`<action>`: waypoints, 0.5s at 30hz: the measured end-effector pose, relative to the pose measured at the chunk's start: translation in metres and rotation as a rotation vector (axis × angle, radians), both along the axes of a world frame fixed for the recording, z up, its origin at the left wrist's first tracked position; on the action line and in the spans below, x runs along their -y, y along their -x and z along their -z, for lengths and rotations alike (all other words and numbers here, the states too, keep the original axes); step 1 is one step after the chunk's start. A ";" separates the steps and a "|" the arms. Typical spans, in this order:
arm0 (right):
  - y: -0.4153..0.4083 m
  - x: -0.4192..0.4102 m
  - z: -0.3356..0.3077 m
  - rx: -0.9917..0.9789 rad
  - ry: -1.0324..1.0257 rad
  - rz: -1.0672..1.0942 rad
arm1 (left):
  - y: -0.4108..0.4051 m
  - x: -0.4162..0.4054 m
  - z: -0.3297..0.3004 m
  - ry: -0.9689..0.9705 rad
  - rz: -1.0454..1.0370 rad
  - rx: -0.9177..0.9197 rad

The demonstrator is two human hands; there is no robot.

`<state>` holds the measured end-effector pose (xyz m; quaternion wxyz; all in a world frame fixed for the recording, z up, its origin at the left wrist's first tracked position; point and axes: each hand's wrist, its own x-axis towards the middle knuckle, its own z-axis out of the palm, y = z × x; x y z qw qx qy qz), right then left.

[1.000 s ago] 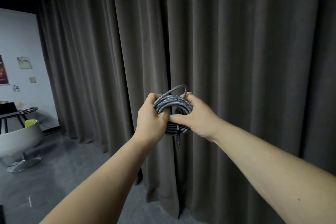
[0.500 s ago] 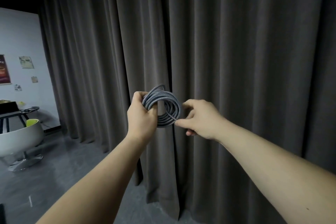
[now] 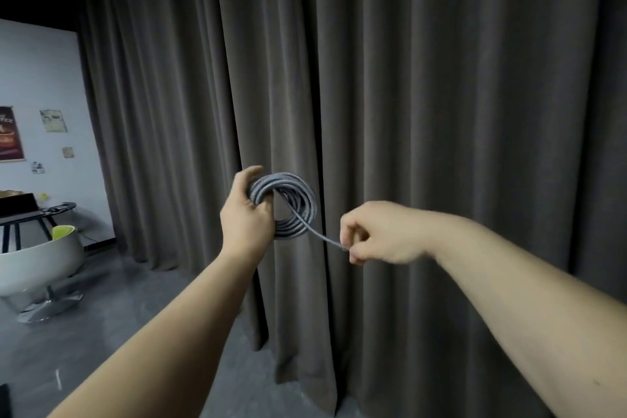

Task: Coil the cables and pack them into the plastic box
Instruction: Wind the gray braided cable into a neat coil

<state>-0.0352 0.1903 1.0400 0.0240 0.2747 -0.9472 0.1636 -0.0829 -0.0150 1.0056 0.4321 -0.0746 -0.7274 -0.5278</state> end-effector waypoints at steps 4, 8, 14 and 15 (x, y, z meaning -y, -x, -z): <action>-0.001 0.022 0.005 -0.165 0.066 0.089 | -0.002 -0.010 0.008 0.055 0.005 -0.007; -0.010 0.037 0.000 -0.339 0.112 0.173 | -0.002 -0.013 0.014 0.140 -0.025 0.051; -0.007 0.027 -0.011 -0.264 0.472 0.088 | -0.005 -0.010 0.023 0.258 -0.026 0.121; -0.005 0.023 -0.011 -0.217 0.598 0.079 | -0.006 -0.010 0.021 0.262 -0.011 0.120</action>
